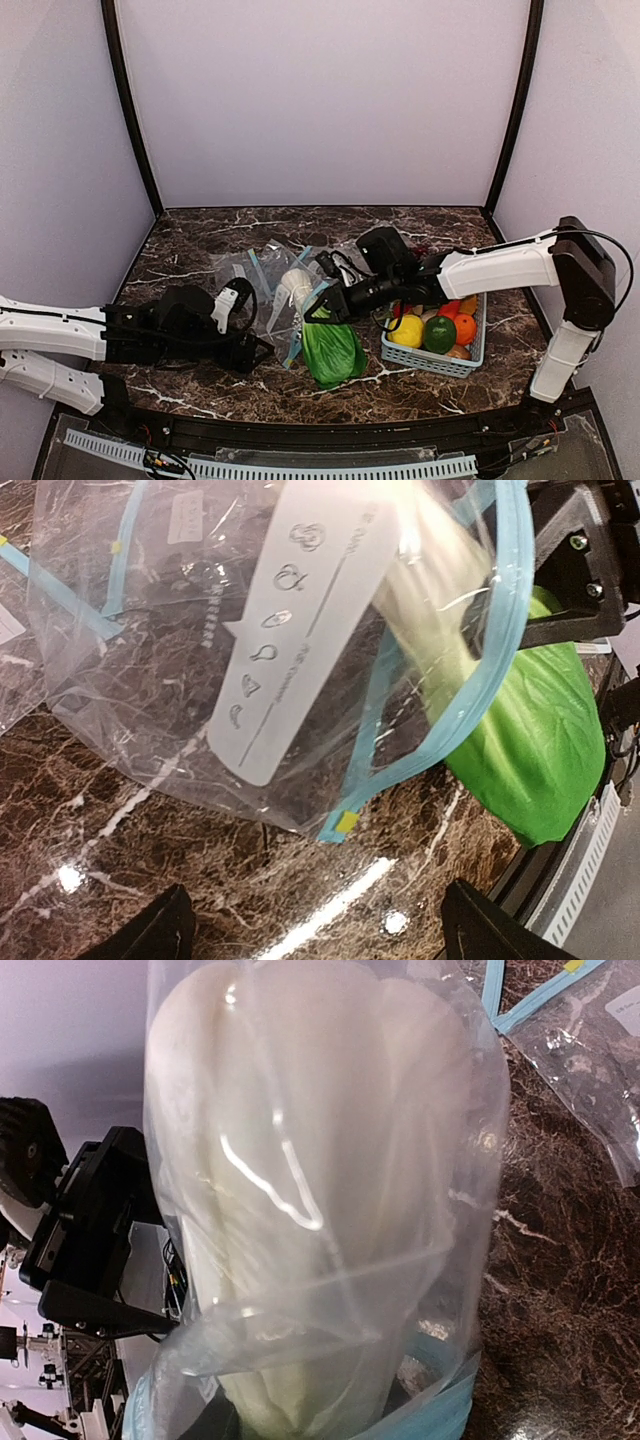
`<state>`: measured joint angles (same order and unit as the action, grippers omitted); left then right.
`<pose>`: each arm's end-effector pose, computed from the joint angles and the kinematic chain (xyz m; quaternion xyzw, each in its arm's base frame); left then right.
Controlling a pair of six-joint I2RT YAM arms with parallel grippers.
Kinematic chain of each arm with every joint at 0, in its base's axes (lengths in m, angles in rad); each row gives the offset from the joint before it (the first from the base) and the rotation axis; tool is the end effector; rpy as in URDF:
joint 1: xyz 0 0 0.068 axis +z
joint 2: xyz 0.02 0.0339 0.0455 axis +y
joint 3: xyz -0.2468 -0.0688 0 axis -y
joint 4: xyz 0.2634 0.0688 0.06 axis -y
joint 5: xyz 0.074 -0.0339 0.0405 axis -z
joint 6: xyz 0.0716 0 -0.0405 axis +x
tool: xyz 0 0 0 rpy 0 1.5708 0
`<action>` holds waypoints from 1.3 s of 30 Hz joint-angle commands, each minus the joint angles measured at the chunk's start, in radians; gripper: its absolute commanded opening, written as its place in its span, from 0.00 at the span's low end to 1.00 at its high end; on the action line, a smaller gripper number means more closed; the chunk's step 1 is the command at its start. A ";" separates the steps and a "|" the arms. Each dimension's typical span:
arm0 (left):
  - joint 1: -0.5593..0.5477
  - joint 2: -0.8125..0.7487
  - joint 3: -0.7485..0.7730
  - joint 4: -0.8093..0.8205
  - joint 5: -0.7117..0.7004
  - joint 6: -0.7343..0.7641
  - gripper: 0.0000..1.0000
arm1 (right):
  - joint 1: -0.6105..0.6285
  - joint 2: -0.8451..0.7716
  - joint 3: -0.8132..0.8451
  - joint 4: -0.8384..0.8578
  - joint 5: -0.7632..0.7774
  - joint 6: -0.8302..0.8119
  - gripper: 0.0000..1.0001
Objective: Place the food in the zip-top bag and seal the zipper
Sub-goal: Adjust the zipper food storage bag at the center of the board.
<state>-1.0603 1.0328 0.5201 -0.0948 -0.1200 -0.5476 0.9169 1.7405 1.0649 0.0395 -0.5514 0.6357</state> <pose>0.1402 -0.2328 0.1657 0.1974 0.8628 -0.2961 0.3591 0.2216 0.3509 0.1587 -0.2418 0.8334 0.4771 0.1390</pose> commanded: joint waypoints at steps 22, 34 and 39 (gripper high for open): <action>-0.054 0.353 0.221 0.107 -0.102 0.084 0.59 | -0.009 0.022 -0.009 0.049 0.013 0.072 0.16; -0.079 0.416 0.263 0.062 -0.179 0.099 0.17 | -0.008 0.033 -0.006 0.061 0.029 0.103 0.16; -0.082 0.412 0.265 0.064 -0.158 0.101 0.01 | -0.009 0.033 0.006 0.060 0.073 0.131 0.15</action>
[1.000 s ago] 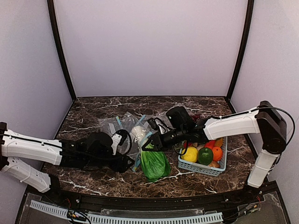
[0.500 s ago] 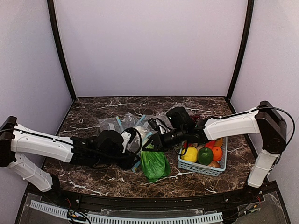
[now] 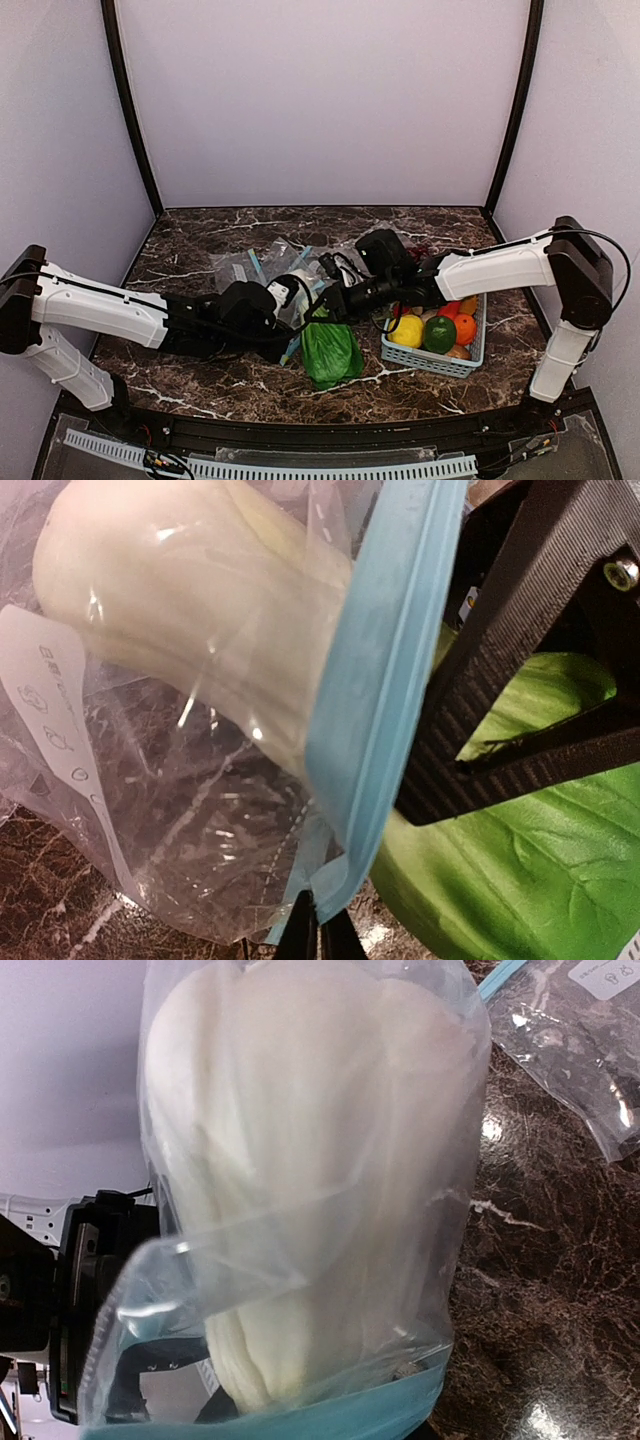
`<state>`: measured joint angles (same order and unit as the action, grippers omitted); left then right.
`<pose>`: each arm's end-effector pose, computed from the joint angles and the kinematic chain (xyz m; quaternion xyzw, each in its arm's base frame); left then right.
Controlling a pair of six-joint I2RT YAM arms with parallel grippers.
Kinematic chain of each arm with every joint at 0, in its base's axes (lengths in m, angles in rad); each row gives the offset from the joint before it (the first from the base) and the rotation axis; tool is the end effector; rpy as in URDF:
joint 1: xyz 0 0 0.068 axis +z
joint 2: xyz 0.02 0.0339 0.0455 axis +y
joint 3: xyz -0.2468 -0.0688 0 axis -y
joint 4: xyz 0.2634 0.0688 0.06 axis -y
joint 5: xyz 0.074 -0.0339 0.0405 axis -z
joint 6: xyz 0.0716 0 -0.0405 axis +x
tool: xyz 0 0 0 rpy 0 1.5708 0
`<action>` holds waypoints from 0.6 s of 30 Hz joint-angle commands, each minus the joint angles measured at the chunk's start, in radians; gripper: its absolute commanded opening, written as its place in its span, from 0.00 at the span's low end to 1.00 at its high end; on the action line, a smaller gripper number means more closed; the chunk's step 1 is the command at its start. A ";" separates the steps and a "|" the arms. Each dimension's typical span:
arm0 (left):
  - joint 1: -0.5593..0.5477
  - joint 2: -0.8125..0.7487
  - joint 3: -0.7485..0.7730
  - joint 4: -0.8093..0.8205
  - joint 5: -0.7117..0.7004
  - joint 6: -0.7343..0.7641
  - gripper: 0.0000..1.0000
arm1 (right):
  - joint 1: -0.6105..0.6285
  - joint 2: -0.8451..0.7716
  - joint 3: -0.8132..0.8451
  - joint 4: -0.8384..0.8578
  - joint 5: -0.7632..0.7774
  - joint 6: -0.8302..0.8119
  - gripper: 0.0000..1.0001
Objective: Place the food in the zip-top bag and seal the zipper
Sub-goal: Adjust the zipper food storage bag at the center of the board.
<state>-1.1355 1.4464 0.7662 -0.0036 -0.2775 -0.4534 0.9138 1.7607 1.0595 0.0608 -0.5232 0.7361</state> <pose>0.1623 -0.3024 0.1491 0.2433 0.8629 -0.2157 0.3869 0.2255 0.3510 0.1505 -0.1922 0.8496 0.4751 0.1243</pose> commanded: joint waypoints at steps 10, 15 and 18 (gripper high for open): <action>-0.007 -0.039 -0.002 0.033 0.200 -0.015 0.01 | -0.017 0.023 0.035 0.092 0.145 0.130 0.13; -0.005 -0.049 -0.016 0.051 0.232 -0.051 0.01 | -0.012 0.073 0.114 0.022 0.125 0.031 0.21; 0.011 -0.048 -0.007 0.047 0.240 -0.105 0.01 | -0.003 0.091 0.124 -0.045 0.186 -0.006 0.25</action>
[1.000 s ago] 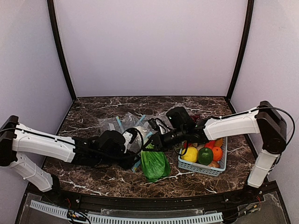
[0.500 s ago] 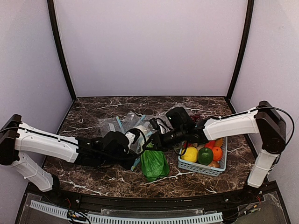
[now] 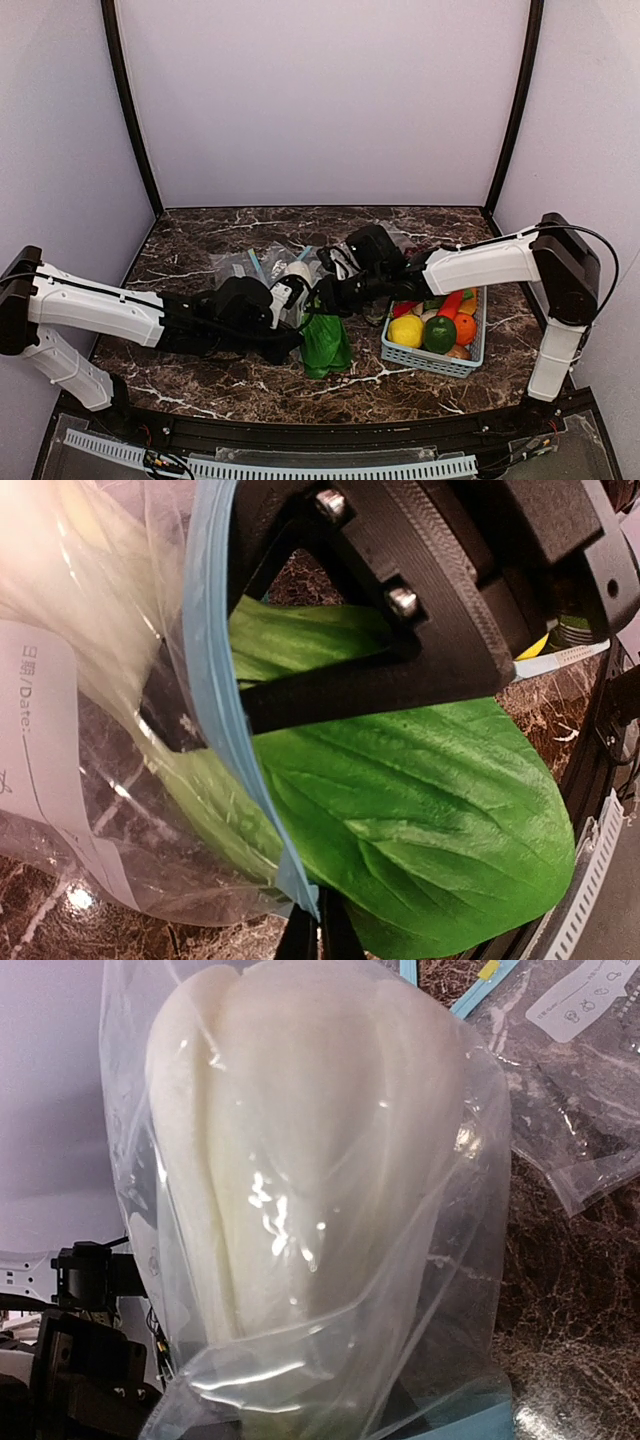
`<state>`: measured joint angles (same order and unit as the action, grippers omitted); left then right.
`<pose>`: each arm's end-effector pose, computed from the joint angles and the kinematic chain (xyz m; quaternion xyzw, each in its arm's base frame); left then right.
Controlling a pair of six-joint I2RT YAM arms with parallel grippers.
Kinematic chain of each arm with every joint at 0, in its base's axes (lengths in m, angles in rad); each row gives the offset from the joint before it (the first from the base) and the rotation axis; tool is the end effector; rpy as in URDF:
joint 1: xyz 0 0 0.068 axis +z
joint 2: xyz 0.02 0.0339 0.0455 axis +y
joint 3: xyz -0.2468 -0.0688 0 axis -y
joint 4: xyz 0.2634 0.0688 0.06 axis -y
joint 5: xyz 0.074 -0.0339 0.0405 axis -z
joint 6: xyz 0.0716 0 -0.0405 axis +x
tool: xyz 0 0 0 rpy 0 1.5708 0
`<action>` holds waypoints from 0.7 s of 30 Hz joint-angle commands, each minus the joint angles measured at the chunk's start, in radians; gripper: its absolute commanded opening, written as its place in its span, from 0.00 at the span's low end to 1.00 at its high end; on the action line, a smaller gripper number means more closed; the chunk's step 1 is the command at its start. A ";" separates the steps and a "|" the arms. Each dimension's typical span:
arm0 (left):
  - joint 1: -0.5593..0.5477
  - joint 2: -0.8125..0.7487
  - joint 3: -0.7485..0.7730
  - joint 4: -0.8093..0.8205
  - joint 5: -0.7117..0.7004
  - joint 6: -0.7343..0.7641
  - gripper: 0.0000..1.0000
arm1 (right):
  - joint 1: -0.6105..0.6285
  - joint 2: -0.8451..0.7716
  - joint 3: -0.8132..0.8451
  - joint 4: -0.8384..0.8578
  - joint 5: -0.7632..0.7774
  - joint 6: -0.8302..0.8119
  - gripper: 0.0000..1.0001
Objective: Place the food in the zip-top bag and seal the zipper
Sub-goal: Adjust the zipper food storage bag at the center of the board, then adjust the fake vegetable in the zipper food storage bag.
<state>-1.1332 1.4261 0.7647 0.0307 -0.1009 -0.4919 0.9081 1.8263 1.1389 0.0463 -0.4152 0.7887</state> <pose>0.1533 -0.3107 0.1576 0.2590 0.8522 -0.2975 0.3437 0.2454 0.3614 0.1481 -0.1444 0.8676 0.4509 0.1518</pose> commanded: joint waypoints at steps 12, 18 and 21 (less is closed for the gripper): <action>0.135 0.056 -0.031 0.134 0.213 -0.210 0.01 | 0.024 0.022 -0.028 -0.034 0.067 -0.108 0.78; 0.172 0.053 -0.052 0.148 0.211 -0.239 0.01 | 0.044 -0.037 -0.065 -0.101 0.105 -0.126 0.97; 0.178 0.059 -0.049 0.150 0.217 -0.239 0.01 | 0.074 -0.065 -0.069 -0.163 0.158 -0.133 0.99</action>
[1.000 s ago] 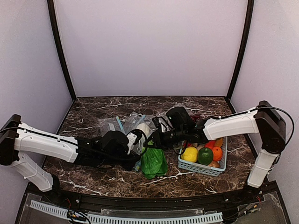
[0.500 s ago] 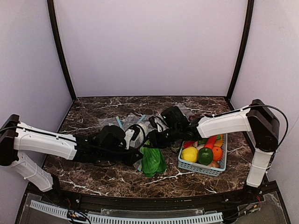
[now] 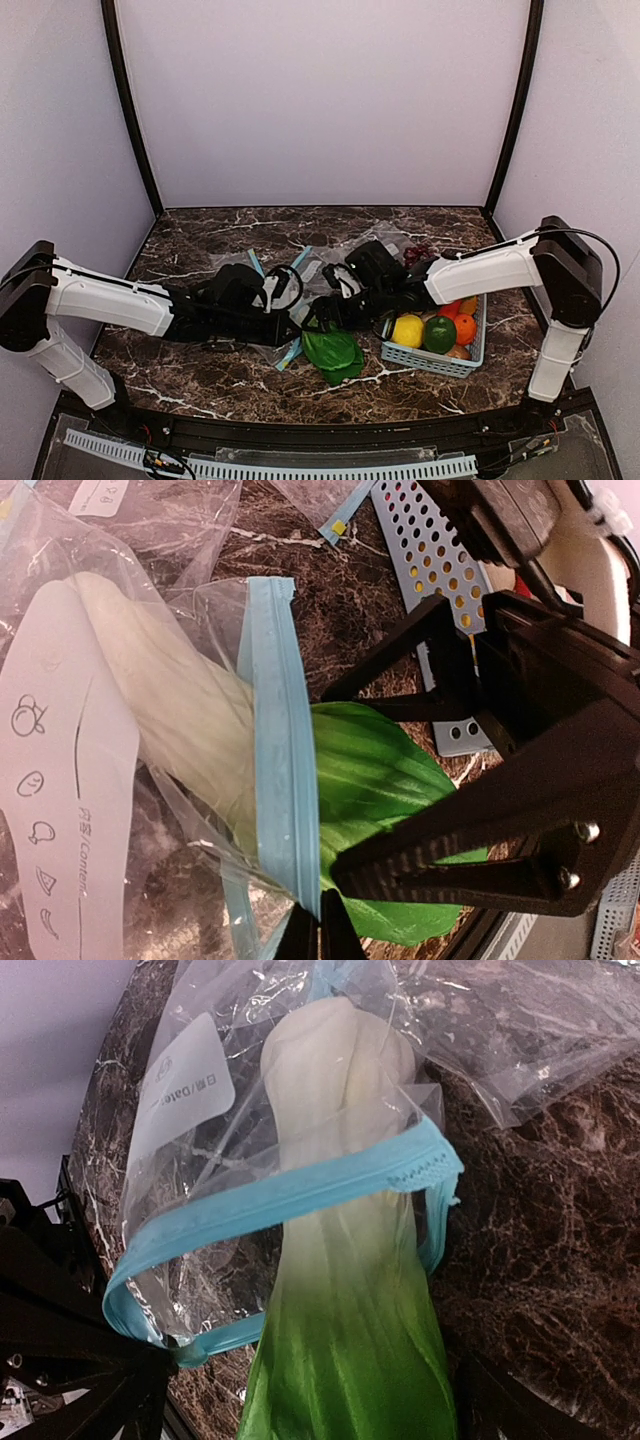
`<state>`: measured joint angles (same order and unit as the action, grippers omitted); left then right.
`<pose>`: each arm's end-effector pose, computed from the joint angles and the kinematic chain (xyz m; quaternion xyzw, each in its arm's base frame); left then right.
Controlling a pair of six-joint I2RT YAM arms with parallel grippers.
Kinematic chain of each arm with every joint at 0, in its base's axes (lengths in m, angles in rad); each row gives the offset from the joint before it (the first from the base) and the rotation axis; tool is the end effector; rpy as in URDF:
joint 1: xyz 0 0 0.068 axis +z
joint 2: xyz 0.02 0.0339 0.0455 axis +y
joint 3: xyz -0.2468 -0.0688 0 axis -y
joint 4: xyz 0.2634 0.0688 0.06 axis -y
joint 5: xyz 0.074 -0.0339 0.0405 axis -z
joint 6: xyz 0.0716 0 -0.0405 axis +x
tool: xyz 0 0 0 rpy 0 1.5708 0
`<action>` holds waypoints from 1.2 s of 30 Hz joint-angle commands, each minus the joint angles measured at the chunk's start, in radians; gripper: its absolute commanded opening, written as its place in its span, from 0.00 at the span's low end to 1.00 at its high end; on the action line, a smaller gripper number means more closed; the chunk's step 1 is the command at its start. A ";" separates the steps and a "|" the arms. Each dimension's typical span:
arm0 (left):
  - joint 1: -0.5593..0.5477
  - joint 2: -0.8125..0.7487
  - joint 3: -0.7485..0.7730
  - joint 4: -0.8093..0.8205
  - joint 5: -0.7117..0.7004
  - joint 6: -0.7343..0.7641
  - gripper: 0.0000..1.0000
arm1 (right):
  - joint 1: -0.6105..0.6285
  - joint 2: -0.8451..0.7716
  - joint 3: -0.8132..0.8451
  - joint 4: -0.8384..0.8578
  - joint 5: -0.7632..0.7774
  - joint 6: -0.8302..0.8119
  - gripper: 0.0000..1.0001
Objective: Place the food in the zip-top bag and seal the zipper
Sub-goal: Adjust the fake vegetable in the zipper food storage bag.
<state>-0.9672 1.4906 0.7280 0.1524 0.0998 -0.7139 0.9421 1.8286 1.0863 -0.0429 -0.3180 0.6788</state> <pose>0.1934 -0.2932 0.1377 0.1347 0.8757 -0.3733 0.2749 0.2277 0.3513 0.1179 -0.1798 0.8963 0.3747 0.1545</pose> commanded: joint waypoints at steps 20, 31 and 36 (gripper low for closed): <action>0.025 -0.004 0.004 -0.022 0.045 0.022 0.01 | 0.138 -0.046 -0.121 -0.107 0.141 0.064 0.81; 0.025 -0.006 0.010 -0.061 0.073 0.072 0.01 | 0.138 -0.125 -0.191 0.014 0.150 0.115 0.01; 0.025 -0.004 0.035 -0.085 0.177 0.139 0.01 | 0.136 -0.192 -0.204 0.117 0.132 0.090 0.00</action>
<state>-0.9504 1.4925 0.7300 0.1169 0.1871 -0.6464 1.0733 1.6978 0.8867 -0.0433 -0.1833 0.7834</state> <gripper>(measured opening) 0.007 0.049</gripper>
